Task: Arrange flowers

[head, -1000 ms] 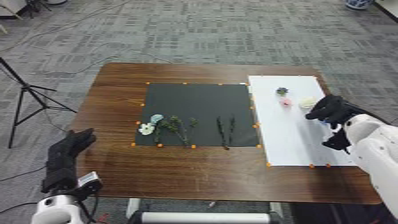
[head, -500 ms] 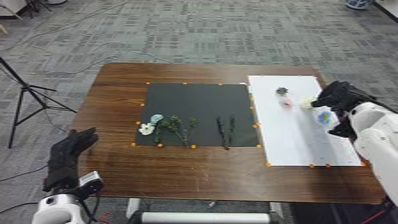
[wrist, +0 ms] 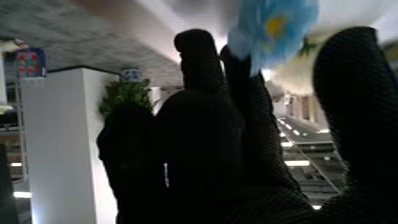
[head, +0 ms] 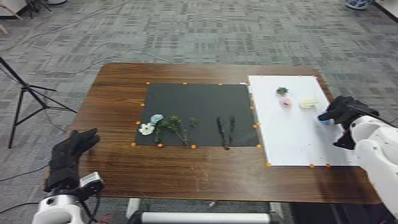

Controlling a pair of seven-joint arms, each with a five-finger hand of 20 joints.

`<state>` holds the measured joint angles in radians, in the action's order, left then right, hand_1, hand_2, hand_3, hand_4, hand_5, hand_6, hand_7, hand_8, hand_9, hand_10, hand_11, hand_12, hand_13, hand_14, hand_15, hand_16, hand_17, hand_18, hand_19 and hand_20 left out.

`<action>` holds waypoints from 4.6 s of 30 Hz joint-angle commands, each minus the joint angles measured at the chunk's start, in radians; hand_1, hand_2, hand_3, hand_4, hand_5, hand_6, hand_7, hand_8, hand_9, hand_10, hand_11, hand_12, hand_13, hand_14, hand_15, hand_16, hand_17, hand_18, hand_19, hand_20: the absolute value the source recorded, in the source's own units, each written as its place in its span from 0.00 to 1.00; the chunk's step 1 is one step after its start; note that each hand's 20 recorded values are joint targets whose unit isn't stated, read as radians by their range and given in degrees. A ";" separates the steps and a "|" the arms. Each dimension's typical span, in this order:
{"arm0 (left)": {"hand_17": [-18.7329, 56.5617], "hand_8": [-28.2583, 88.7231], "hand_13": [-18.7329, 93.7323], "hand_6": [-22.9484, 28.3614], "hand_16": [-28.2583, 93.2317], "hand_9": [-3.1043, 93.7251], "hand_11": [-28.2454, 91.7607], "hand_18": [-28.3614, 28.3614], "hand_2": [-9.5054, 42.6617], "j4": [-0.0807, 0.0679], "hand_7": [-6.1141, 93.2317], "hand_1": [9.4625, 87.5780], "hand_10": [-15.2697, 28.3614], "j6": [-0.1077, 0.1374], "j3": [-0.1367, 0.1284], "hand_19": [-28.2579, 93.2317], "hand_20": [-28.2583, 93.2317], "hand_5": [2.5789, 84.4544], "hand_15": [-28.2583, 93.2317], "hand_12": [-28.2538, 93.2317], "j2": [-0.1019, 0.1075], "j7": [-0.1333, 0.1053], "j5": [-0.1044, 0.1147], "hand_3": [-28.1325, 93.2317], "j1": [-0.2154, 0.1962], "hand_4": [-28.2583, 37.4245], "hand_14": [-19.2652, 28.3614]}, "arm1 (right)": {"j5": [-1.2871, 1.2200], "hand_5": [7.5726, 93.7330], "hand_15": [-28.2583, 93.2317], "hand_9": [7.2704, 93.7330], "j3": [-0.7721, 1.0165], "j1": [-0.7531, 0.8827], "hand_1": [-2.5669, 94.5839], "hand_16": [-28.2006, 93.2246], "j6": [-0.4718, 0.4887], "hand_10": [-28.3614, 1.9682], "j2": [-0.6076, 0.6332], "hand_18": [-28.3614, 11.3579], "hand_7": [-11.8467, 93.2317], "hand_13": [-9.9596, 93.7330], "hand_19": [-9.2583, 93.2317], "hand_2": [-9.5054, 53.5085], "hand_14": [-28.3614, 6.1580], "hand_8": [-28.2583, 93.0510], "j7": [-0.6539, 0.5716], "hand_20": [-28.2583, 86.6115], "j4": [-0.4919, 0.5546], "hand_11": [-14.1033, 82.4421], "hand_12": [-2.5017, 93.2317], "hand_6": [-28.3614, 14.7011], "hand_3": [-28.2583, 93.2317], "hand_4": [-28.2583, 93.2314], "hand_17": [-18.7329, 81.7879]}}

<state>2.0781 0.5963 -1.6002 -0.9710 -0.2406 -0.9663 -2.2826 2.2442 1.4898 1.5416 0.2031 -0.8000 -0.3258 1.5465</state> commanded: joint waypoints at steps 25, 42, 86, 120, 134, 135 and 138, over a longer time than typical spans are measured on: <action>0.32 0.16 0.55 0.50 0.21 0.61 0.41 0.69 0.69 -0.013 0.21 0.18 0.69 0.008 -0.021 0.34 0.35 0.65 0.36 0.31 0.029 0.006 0.005 0.73 0.035 0.00 0.75 | -0.172 0.82 0.76 0.99 -0.474 -0.482 0.68 0.50 0.133 0.66 -0.399 0.39 0.38 1.00 1.00 0.00 0.81 0.36 0.193 0.81 0.136 0.44 0.40 0.62 0.69 0.08 0.86; 0.32 0.16 0.55 0.50 0.21 0.61 0.41 0.69 0.69 -0.032 0.21 0.18 0.69 -0.003 0.036 0.34 0.35 0.65 0.36 0.31 0.039 0.018 0.005 0.73 0.110 0.00 0.75 | -0.021 0.82 0.75 1.00 -0.537 -0.500 0.67 0.51 0.218 0.67 -0.668 0.38 0.38 1.00 1.00 0.00 0.81 0.34 0.196 0.81 -0.107 0.35 0.39 0.63 0.69 0.08 0.86; 0.31 0.16 0.54 0.50 0.21 0.60 0.41 0.70 0.54 -0.011 0.20 0.15 0.70 -0.025 0.012 0.34 0.36 0.64 0.37 0.31 0.027 0.027 0.002 0.76 0.063 0.00 0.76 | 0.045 0.38 0.66 0.41 -0.449 -0.529 0.32 0.49 -0.039 0.32 -0.168 0.21 0.20 0.79 0.93 0.00 0.53 0.20 0.137 0.67 0.018 0.20 0.20 0.57 0.77 0.11 0.64; 0.31 0.16 0.54 0.49 0.21 0.60 0.41 0.70 0.54 0.006 0.21 0.16 0.70 -0.038 0.015 0.34 0.35 0.64 0.37 0.31 -0.006 0.029 -0.010 0.75 0.021 0.00 0.76 | 0.124 0.53 0.74 0.63 -0.334 -0.216 0.40 0.49 -0.107 0.44 -0.082 0.26 0.26 0.87 1.00 0.00 0.62 0.18 0.112 0.68 -0.139 0.25 0.22 0.60 0.76 0.10 0.71; 0.31 0.16 0.54 0.49 0.21 0.60 0.41 0.70 0.54 0.008 0.20 0.15 0.70 -0.037 0.005 0.34 0.35 0.64 0.37 0.31 0.008 0.031 -0.011 0.75 0.023 0.00 0.76 | -0.065 0.81 0.73 0.94 -0.459 -0.324 0.67 0.51 -0.443 0.62 0.027 0.35 0.33 0.97 1.00 0.00 0.75 0.31 0.148 0.74 0.013 0.25 0.37 0.64 0.69 0.08 0.82; 0.31 0.16 0.54 0.49 0.21 0.60 0.41 0.70 0.54 0.007 0.20 0.15 0.70 -0.038 0.005 0.34 0.35 0.64 0.37 0.31 0.009 0.031 -0.010 0.75 0.023 0.00 0.76 | -0.084 0.81 0.73 0.94 -0.474 -0.344 0.67 0.51 -0.444 0.62 0.032 0.35 0.33 0.97 1.00 0.00 0.75 0.31 0.155 0.75 0.031 0.25 0.37 0.64 0.69 0.08 0.82; 0.31 0.16 0.54 0.49 0.21 0.60 0.41 0.70 0.54 0.006 0.20 0.15 0.70 -0.041 0.006 0.34 0.35 0.64 0.37 0.31 0.010 0.033 -0.011 0.75 0.028 0.00 0.76 | -0.115 0.82 0.73 0.95 -0.509 -0.389 0.66 0.51 -0.428 0.63 0.033 0.36 0.32 0.97 1.00 0.00 0.76 0.31 0.176 0.75 0.068 0.25 0.38 0.64 0.70 0.08 0.82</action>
<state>2.0764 0.5642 -1.5885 -0.9591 -0.2171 -0.9711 -2.2555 2.1435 1.0084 1.2818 -0.2300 -0.7768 -0.1948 1.4959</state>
